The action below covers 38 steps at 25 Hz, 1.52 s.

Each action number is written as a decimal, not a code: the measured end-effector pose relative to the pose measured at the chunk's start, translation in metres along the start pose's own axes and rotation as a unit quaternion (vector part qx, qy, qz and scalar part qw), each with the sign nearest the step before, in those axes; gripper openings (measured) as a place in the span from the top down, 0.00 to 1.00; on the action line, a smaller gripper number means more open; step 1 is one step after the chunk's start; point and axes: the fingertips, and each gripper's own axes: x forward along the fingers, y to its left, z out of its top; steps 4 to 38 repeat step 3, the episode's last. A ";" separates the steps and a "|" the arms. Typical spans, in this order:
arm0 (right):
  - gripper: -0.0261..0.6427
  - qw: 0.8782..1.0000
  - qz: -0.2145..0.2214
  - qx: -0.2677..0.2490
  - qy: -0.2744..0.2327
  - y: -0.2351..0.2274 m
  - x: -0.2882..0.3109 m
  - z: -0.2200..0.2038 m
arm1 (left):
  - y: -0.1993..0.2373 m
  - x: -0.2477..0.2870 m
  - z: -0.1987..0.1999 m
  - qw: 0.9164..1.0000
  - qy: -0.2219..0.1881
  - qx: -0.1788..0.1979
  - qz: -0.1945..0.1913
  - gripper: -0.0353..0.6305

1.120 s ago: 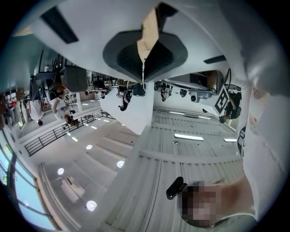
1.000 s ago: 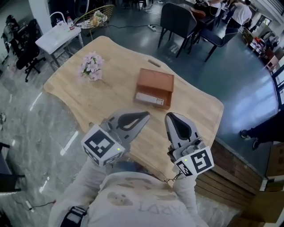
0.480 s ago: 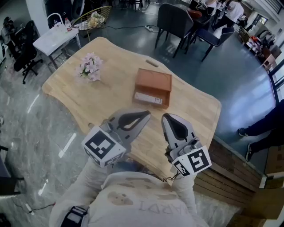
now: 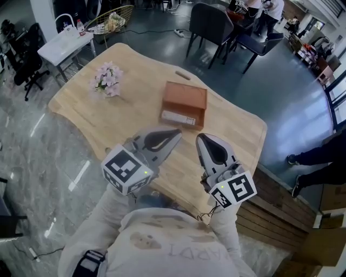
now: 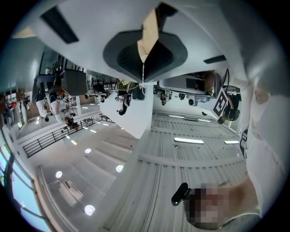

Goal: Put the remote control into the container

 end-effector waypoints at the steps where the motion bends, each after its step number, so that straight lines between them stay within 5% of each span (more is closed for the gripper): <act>1: 0.94 1.000 0.000 -0.001 0.001 0.000 0.000 -0.001 | -0.001 0.000 0.000 1.000 0.001 0.003 0.000 0.93; 38: 0.94 1.000 0.000 -0.002 0.002 -0.001 0.000 -0.002 | -0.002 0.001 0.000 1.000 0.002 0.009 -0.001 0.93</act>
